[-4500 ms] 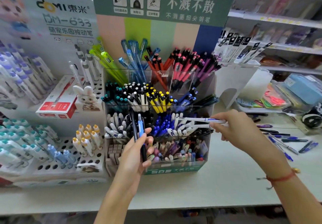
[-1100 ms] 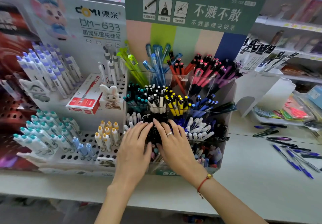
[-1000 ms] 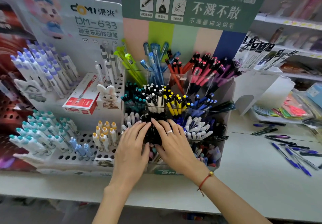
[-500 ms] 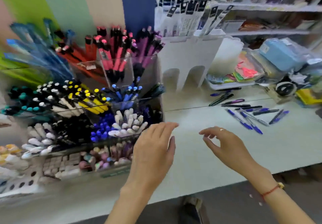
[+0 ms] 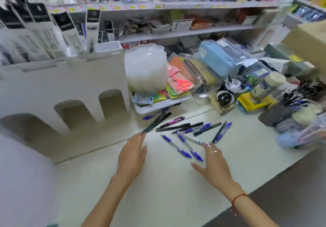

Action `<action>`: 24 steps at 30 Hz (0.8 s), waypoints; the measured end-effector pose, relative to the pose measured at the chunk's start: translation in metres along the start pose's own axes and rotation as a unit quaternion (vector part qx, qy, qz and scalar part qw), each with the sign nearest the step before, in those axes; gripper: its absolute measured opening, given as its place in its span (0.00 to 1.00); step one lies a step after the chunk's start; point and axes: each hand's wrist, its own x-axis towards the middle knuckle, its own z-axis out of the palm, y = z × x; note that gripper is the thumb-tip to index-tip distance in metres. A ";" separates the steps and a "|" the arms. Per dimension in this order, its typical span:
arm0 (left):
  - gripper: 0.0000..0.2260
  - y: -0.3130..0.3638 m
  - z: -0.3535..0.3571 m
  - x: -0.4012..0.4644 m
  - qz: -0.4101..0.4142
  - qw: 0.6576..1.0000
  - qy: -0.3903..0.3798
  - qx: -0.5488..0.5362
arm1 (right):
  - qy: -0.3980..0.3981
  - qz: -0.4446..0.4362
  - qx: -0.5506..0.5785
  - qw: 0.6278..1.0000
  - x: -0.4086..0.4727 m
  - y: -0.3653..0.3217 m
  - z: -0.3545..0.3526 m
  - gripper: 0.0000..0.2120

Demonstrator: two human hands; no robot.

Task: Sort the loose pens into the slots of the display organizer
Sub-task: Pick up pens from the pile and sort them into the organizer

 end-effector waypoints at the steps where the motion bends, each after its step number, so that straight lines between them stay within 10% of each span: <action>1: 0.23 0.002 0.005 0.016 -0.010 1.000 -0.014 0.011 | 0.012 -0.020 -0.006 1.000 0.010 0.000 0.000 0.40; 6: 0.33 0.016 0.035 0.071 -0.046 0.992 -0.068 0.092 | 0.024 -0.097 -0.064 0.993 0.051 0.000 0.021 0.42; 14: 0.16 0.011 0.035 0.079 0.002 0.998 -0.009 0.063 | 0.126 -0.300 -0.134 0.936 0.064 0.005 0.039 0.19; 24: 0.23 0.037 0.032 0.106 0.064 0.990 -0.103 0.066 | 0.052 -0.327 -0.115 0.937 0.074 0.016 0.006 0.23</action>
